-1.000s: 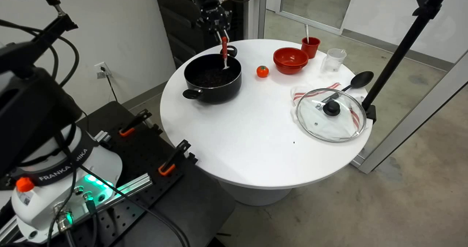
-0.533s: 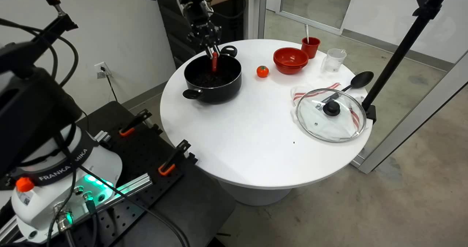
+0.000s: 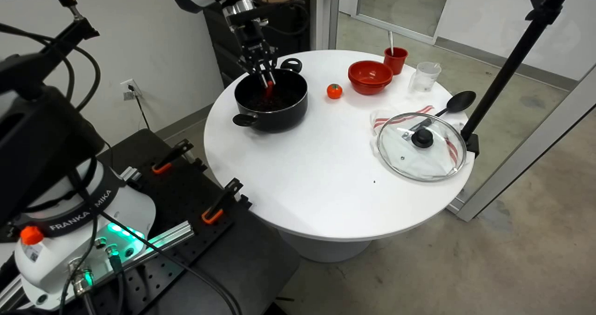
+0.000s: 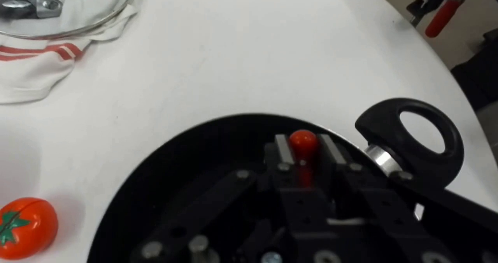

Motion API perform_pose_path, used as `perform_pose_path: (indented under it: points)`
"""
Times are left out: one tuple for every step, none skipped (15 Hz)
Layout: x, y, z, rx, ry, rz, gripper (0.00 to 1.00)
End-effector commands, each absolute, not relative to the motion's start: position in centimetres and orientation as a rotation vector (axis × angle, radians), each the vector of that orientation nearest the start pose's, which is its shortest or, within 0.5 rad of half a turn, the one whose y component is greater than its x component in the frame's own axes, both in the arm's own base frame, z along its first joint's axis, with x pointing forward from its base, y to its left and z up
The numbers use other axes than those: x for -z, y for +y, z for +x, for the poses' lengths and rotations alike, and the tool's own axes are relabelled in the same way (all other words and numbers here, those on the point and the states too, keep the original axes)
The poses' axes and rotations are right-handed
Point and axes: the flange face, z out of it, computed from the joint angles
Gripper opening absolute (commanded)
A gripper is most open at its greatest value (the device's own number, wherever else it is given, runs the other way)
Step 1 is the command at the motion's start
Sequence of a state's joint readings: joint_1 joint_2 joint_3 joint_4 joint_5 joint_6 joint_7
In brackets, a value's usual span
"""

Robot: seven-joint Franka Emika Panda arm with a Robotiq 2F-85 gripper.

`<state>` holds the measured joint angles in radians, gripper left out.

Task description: Use the small spoon to scoop some beans from the pot into the bowl

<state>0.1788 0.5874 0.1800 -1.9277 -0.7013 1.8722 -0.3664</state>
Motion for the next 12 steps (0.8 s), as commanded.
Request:
perform_pose_path:
  points:
    - [-15.3, 15.9, 53.9, -0.92, -1.744, -2.993, 0.05]
    - [-15.1, 16.1, 54.0, -0.901, -1.717, -3.025, 0.05]
    - [-14.8, 16.4, 54.0, -0.876, -1.689, -3.052, 0.05]
    - [-14.5, 16.6, 54.1, -0.856, -1.663, -3.078, 0.05]
    - [-14.3, 16.7, 54.1, -0.844, -1.641, -3.109, 0.05]
    - [-14.0, 16.8, 54.2, -0.826, -1.62, -3.133, 0.05]
    - [-13.8, 16.9, 54.2, -0.814, -1.597, -3.158, 0.05]
    - [-13.6, 16.9, 54.3, -0.815, -1.574, -3.182, 0.05]
    - [-13.3, 16.9, 54.4, -0.805, -1.552, -3.194, 0.05]
    - [-13.1, 16.8, 54.4, -0.805, -1.53, -3.2, 0.05]
    - [-12.9, 16.7, 54.4, -0.807, -1.509, -3.199, 0.05]
    - [-12.8, 16.6, 54.4, -0.806, -1.498, -3.199, 0.05]
